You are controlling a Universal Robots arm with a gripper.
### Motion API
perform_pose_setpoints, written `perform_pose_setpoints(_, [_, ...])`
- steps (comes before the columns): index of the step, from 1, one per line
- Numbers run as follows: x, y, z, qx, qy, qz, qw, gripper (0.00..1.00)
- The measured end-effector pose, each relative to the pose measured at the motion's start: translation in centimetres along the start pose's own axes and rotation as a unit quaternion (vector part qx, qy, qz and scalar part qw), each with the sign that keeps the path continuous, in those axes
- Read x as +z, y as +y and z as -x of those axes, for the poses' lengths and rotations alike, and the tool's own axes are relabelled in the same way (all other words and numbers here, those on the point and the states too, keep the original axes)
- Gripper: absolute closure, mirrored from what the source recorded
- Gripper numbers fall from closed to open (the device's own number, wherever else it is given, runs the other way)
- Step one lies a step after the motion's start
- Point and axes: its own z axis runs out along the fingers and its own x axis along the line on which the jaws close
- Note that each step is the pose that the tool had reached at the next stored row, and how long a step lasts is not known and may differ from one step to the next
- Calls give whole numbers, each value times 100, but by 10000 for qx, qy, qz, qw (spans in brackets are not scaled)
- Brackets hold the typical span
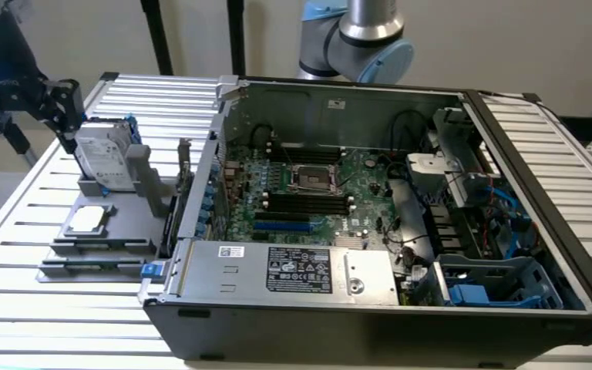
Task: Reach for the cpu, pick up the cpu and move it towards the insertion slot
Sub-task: 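Pick up the cpu and move it towards the insertion slot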
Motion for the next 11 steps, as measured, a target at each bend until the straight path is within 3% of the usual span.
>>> perform_pose_setpoints(11, [197, -10, 21, 0, 1, 0, 10000, 35])
